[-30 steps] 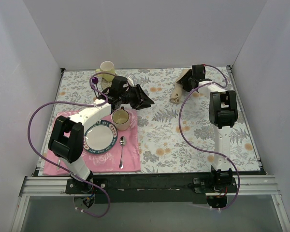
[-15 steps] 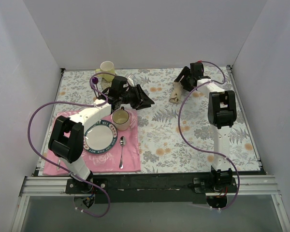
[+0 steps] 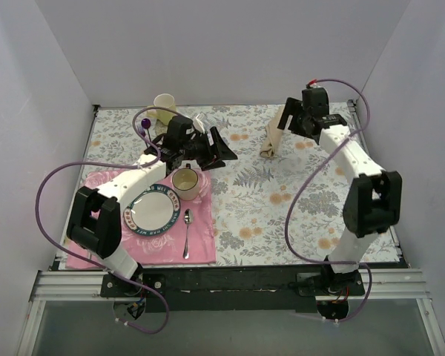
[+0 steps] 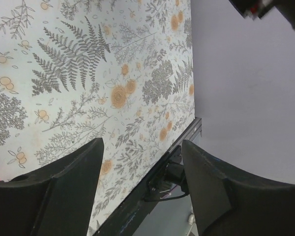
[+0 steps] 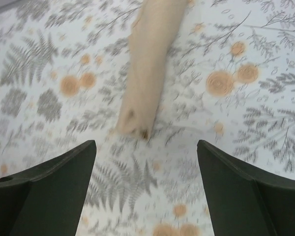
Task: Fold the napkin, place the utensils inside, and roll it up
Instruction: Neatly place the rolled napkin to the corner
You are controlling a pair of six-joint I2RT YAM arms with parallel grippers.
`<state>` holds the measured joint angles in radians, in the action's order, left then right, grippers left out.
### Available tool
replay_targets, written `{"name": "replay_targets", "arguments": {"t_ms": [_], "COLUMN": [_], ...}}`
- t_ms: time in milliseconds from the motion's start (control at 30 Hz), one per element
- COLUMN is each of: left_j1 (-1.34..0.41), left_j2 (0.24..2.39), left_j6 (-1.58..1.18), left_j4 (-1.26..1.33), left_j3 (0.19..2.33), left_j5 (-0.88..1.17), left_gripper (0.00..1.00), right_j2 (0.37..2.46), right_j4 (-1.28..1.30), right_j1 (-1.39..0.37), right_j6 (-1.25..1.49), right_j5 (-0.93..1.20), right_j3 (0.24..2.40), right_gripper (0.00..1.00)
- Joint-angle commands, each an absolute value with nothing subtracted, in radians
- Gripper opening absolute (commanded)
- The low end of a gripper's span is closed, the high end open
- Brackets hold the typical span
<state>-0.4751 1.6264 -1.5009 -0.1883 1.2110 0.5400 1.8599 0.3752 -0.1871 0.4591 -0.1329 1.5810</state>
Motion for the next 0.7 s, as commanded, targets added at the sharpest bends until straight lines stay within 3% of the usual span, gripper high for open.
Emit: {"name": "replay_targets", "arguments": {"t_ms": [0, 67, 100, 167, 400, 667], "left_j1": [-0.491, -0.492, -0.492, -0.492, -0.492, -0.492], "left_j2": [1.49, 1.431, 1.411, 1.341, 1.209, 1.151], "left_j6": [-1.404, -1.381, -1.371, -1.361, -1.376, -1.42], "left_j4": [-0.28, -0.296, -0.316, -0.321, -0.299, -0.256], "left_j3": [1.276, 1.301, 1.308, 1.331, 1.341, 1.262], "left_j5": [0.554, 0.565, 0.555, 0.534, 0.428, 0.399], "left_gripper": [0.66, 0.7, 0.88, 0.97, 0.98, 0.98], "right_j2": [1.53, 1.439, 1.345, 1.249, 0.889, 0.821], "right_j4": [0.489, 0.541, 0.586, 0.624, 0.698, 0.732], "right_j1": [-0.336, -0.353, -0.354, -0.356, -0.354, -0.354], "right_j6": [0.345, 0.337, 0.336, 0.309, 0.302, 0.295], "right_j5": [-0.161, -0.114, -0.109, -0.085, -0.028, -0.017], "right_j3": [1.435, 1.358, 1.33, 1.276, 1.206, 1.154], "right_gripper": [0.92, 0.99, 0.99, 0.99, 0.99, 0.99]}}
